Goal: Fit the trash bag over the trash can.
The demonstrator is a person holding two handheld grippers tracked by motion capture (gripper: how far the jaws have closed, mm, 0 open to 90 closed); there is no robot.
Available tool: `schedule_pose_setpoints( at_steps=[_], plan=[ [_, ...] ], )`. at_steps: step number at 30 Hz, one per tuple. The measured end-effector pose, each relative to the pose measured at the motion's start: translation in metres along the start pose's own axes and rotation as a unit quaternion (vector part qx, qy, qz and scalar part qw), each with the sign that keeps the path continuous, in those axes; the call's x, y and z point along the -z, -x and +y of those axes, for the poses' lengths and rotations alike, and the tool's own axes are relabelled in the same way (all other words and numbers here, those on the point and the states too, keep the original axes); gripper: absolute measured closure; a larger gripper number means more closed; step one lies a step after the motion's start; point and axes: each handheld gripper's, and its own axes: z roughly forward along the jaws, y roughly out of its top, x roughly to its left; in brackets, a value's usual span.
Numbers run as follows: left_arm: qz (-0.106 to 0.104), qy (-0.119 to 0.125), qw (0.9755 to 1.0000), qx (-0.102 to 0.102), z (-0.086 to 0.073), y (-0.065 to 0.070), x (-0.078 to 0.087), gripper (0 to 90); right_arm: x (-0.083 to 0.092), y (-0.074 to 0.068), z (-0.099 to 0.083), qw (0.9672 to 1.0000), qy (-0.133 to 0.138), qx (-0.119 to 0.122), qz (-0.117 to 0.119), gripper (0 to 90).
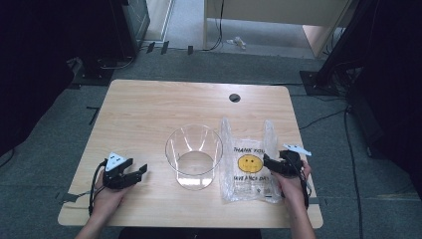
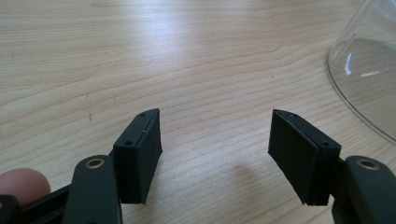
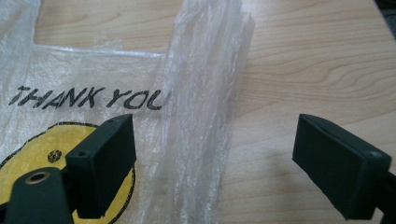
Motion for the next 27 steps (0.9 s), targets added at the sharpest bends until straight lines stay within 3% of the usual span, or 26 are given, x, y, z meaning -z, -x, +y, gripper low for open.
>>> schedule_pose_setpoints(
  at_steps=[5, 7, 11, 12, 14, 16, 19, 23, 25, 27],
  plan=[
    [-0.002, -0.006, 1.0000, -0.001, 0.001, 0.000, -0.001, 34.4, -0.007, -0.010, -0.005, 0.9988, -0.022, 0.018, 0.041, 0.0],
    [-0.002, -0.008, 1.0000, -0.001, 0.001, 0.000, -0.001, 34.4, -0.009, -0.013, -0.006, 0.9987, -0.023, 0.028, 0.036, 0.0],
    [-0.003, -0.012, 0.9999, -0.003, 0.001, 0.000, -0.002, 34.5, -0.011, -0.026, -0.013, 0.9970, -0.023, 0.069, 0.026, 0.0],
    [-0.003, -0.014, 0.9999, -0.004, 0.001, 0.000, -0.002, 34.5, -0.011, -0.031, -0.016, 0.9953, -0.022, 0.091, 0.023, 0.0],
    [-0.005, -0.018, 0.9998, -0.005, 0.001, 0.000, -0.003, 34.7, -0.010, -0.037, -0.022, 0.9926, -0.009, 0.114, 0.042, 0.0],
    [-0.008, -0.020, 0.9997, -0.005, 0.001, 0.001, -0.003, 35.4, -0.008, -0.039, -0.023, 0.9921, 0.001, 0.116, 0.048, 10.3],
    [-0.010, -0.024, 0.9996, -0.012, 0.001, 0.002, -0.004, 35.9, -0.005, -0.040, -0.026, 0.9918, 0.025, 0.114, 0.051, 33.8],
    [-0.009, -0.025, 0.9996, -0.013, 0.001, 0.003, -0.004, 35.8, -0.003, -0.042, -0.027, 0.9906, 0.042, 0.117, 0.056, 76.7],
    [-0.011, -0.026, 0.9995, -0.015, 0.001, 0.003, -0.004, 34.6, -0.003, -0.043, -0.027, 0.9902, 0.042, 0.118, 0.062, 85.5],
    [-0.012, -0.028, 0.9994, -0.017, 0.001, 0.003, -0.005, 33.2, -0.003, -0.043, -0.027, 0.9911, 0.042, 0.111, 0.060, 88.3]
  ],
)
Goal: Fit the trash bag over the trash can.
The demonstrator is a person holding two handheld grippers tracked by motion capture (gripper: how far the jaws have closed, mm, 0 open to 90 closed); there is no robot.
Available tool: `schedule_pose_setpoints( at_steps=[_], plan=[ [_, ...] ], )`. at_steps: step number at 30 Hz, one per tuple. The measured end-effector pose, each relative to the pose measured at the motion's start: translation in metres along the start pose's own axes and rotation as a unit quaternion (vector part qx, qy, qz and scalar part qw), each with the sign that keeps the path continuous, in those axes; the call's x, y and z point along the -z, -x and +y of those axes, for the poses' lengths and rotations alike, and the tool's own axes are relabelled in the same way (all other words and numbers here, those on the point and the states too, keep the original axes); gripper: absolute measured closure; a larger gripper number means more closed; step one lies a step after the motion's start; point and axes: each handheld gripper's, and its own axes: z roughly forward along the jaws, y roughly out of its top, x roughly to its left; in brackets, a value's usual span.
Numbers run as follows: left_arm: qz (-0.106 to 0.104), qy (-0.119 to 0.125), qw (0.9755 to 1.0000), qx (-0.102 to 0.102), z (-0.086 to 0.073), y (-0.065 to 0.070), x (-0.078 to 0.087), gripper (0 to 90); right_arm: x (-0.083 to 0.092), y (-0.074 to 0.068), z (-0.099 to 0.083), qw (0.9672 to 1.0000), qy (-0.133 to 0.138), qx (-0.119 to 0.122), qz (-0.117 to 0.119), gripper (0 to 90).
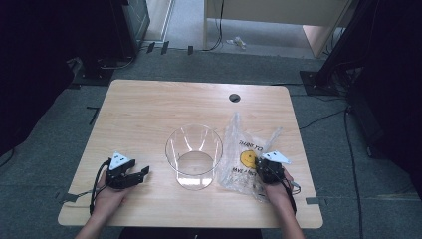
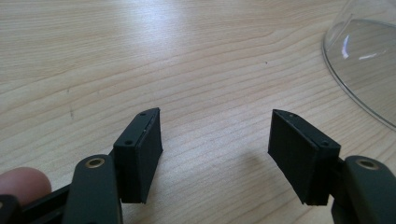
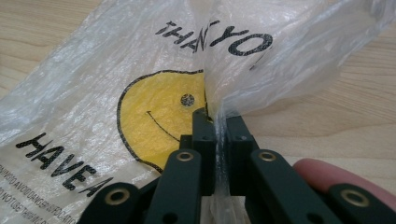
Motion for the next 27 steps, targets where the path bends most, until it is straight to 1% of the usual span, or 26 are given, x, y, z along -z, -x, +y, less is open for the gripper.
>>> schedule_pose_setpoints(
  at_steps=[3, 4, 5, 7, 8, 9, 11, 12, 14, 15, 20, 24, 27],
  plan=[
    [0.003, -0.003, 1.0000, -0.006, 0.000, 0.002, -0.001, 29.3, 0.001, 0.002, 0.000, 0.9998, 0.005, -0.017, 0.001, 89.1],
    [0.008, -0.006, 0.9999, -0.011, 0.001, 0.003, -0.002, 27.3, 0.002, 0.003, 0.001, 0.9998, 0.010, -0.017, -0.001, 89.1],
    [0.012, -0.009, 0.9998, -0.014, 0.001, 0.004, -0.002, 24.8, 0.004, 0.004, 0.003, 0.9995, 0.023, -0.019, -0.004, 89.1],
    [0.015, -0.013, 0.9996, -0.019, 0.001, 0.005, -0.003, 20.3, 0.011, 0.005, 0.008, 0.9986, 0.046, -0.027, -0.001, 89.0],
    [0.022, -0.016, 0.9994, -0.023, 0.001, 0.006, -0.004, 18.6, 0.015, 0.005, 0.010, 0.9981, 0.053, -0.033, -0.001, 89.1],
    [0.026, -0.016, 0.9993, -0.024, 0.001, 0.007, -0.004, 18.5, 0.020, 0.005, 0.014, 0.9970, 0.067, -0.038, 0.000, 89.0],
    [0.033, -0.019, 0.9989, -0.028, 0.002, 0.008, -0.004, 17.7, 0.027, 0.004, 0.019, 0.9961, 0.081, -0.036, 0.000, 88.9],
    [0.035, -0.019, 0.9988, -0.028, 0.002, 0.008, -0.005, 17.7, 0.032, 0.003, 0.022, 0.9951, 0.092, -0.037, 0.001, 88.9],
    [0.037, -0.018, 0.9988, -0.027, 0.002, 0.008, -0.005, 17.3, 0.040, 0.001, 0.027, 0.9937, 0.106, -0.036, 0.003, 88.8],
    [0.037, -0.018, 0.9988, -0.027, 0.002, 0.008, -0.005, 17.3, 0.043, 0.000, 0.030, 0.9931, 0.112, -0.033, 0.002, 88.8],
    [0.038, -0.018, 0.9989, -0.024, 0.002, 0.008, -0.005, 16.5, 0.059, -0.007, 0.044, 0.9890, 0.143, -0.035, 0.006, 88.6],
    [0.039, -0.018, 0.9988, -0.022, 0.002, 0.008, -0.005, 16.5, 0.072, -0.012, 0.058, 0.9847, 0.171, -0.033, 0.009, 88.5],
    [0.033, -0.019, 0.9991, -0.020, 0.002, 0.007, -0.005, 14.9, 0.080, -0.014, 0.070, 0.9820, 0.186, -0.031, 0.010, 88.4]
  ],
)
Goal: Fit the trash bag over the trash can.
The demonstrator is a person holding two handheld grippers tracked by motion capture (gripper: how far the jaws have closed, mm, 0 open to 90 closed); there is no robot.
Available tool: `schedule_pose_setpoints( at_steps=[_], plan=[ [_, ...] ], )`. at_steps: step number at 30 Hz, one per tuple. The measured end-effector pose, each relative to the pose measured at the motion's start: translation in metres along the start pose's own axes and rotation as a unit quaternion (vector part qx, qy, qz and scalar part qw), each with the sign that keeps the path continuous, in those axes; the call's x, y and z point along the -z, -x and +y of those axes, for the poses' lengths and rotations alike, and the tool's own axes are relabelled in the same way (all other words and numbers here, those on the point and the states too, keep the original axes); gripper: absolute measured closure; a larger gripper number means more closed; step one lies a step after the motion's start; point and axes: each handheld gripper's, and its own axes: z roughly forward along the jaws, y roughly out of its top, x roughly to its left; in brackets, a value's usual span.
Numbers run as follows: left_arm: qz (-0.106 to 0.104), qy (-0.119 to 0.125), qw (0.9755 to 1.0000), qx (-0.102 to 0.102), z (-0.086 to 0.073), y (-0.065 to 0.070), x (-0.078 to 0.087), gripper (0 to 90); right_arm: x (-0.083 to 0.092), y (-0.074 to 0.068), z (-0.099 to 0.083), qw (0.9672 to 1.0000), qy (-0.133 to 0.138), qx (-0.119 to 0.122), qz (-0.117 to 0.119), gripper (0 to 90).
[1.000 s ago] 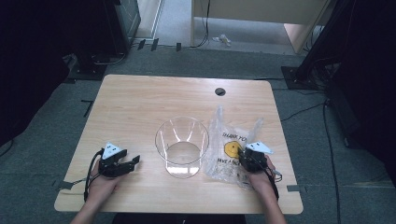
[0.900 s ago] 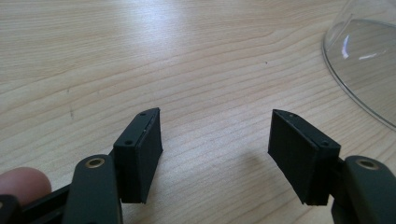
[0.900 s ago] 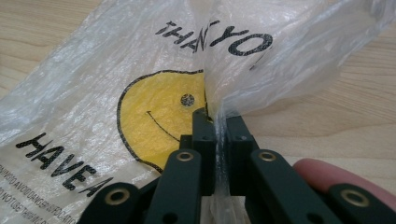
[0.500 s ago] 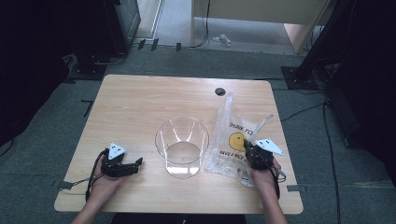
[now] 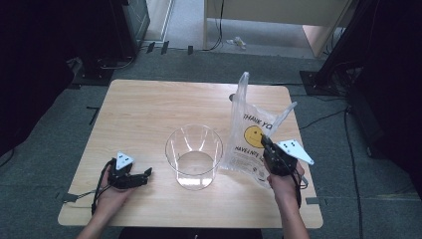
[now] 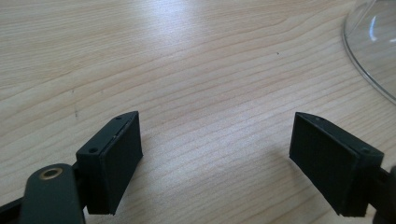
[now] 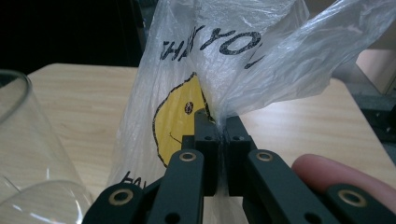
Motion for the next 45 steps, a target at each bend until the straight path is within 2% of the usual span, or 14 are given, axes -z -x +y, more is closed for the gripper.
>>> schedule_pose_setpoints(
  at_steps=[4, 12, 17, 22, 34, 35, 39, 42, 45],
  plan=[
    [-0.002, 0.000, 1.0000, 0.001, 0.000, -0.001, 0.000, 14.7, 0.005, -0.005, 0.017, 0.9996, 0.028, 0.005, -0.002, 88.3],
    [-0.001, 0.000, 1.0000, 0.002, 0.000, -0.001, 0.000, 14.7, 0.013, -0.021, 0.044, 0.9961, 0.088, 0.011, 0.000, 88.3],
    [0.000, 0.002, 1.0000, 0.004, 0.000, -0.001, 0.000, 14.7, 0.019, -0.031, 0.060, 0.9922, 0.123, 0.017, 0.001, 88.3],
    [-0.001, 0.002, 1.0000, 0.005, 0.000, -0.001, 0.000, 14.7, 0.025, -0.043, 0.075, 0.9866, 0.161, 0.027, 0.005, 88.1],
    [-0.001, 0.004, 0.9999, 0.010, 0.000, -0.002, 0.001, 14.8, 0.029, -0.073, 0.098, 0.9809, 0.186, 0.041, 0.039, 88.0],
    [0.001, 0.016, 0.9997, 0.016, 0.000, -0.003, 0.002, 14.8, 0.030, -0.074, 0.099, 0.9805, 0.187, 0.043, 0.040, 88.0],
    [0.011, 0.051, 0.9984, 0.020, 0.002, -0.004, 0.009, 14.8, 0.032, -0.080, 0.103, 0.9797, 0.189, 0.042, 0.053, 88.0],
    [0.008, 0.085, 0.9957, 0.036, 0.008, -0.001, 0.014, 14.8, 0.030, -0.086, 0.102, 0.9797, 0.185, 0.049, 0.060, 87.9],
    [0.007, 0.124, 0.9914, 0.039, 0.016, 0.005, 0.024, 14.9, 0.026, -0.092, 0.099, 0.9802, 0.178, 0.053, 0.068, 88.0]
  ],
)
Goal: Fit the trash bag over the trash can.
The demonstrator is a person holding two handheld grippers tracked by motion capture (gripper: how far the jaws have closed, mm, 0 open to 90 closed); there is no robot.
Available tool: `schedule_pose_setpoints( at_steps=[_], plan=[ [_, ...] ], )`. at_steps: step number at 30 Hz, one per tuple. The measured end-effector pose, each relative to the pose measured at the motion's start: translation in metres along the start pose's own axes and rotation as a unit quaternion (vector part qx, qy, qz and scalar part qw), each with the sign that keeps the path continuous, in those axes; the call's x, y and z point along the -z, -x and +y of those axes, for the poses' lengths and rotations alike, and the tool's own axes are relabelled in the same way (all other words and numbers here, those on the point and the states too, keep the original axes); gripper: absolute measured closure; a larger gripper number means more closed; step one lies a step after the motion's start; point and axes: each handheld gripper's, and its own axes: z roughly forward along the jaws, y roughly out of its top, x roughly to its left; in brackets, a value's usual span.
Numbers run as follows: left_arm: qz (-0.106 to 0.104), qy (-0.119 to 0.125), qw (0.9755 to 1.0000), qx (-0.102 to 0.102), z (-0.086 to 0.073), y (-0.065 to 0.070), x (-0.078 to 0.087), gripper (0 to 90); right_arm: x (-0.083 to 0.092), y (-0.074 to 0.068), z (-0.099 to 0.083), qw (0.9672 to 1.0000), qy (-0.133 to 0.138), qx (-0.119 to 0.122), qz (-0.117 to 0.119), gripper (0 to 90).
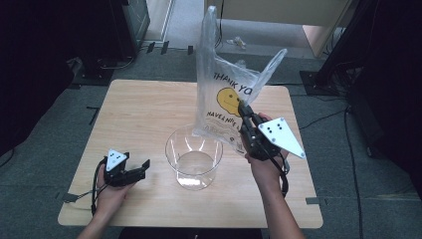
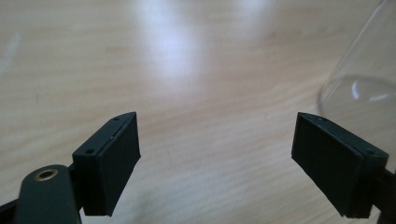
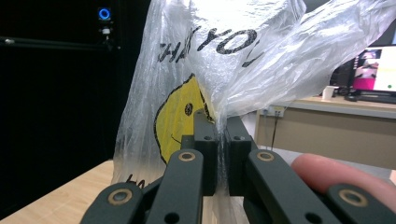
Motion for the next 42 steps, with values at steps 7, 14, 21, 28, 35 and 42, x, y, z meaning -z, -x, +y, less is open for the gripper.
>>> schedule_pose_setpoints(
  at_steps=[7, 14, 21, 28, 35, 42],
  plan=[
    [-0.021, 0.076, 0.9965, 0.028, 0.029, 0.010, 0.020, 15.0, -0.011, -0.014, -0.008, 0.9997, -0.010, 0.002, 0.020, 88.0],
    [-0.053, 0.141, 0.9882, 0.029, 0.066, 0.024, 0.037, 15.4, -0.021, -0.028, -0.017, 0.9990, -0.022, 0.006, 0.040, 88.0],
    [-0.069, 0.177, 0.9816, 0.023, 0.091, 0.043, 0.035, 15.9, -0.031, -0.040, -0.027, 0.9979, -0.032, 0.004, 0.055, 88.0],
    [-0.095, 0.189, 0.9765, 0.041, 0.105, 0.056, 0.022, 15.9, -0.039, -0.046, -0.039, 0.9963, -0.041, -0.011, 0.075, 88.0],
    [-0.112, 0.183, 0.9758, 0.040, 0.116, 0.063, 0.013, 15.9, -0.046, -0.051, -0.047, 0.9931, -0.042, -0.035, 0.104, 88.0],
    [-0.123, 0.156, 0.9784, 0.058, 0.115, 0.065, 0.001, 29.0, -0.056, -0.057, -0.054, 0.9889, -0.046, -0.055, 0.130, 88.0]
  ],
)
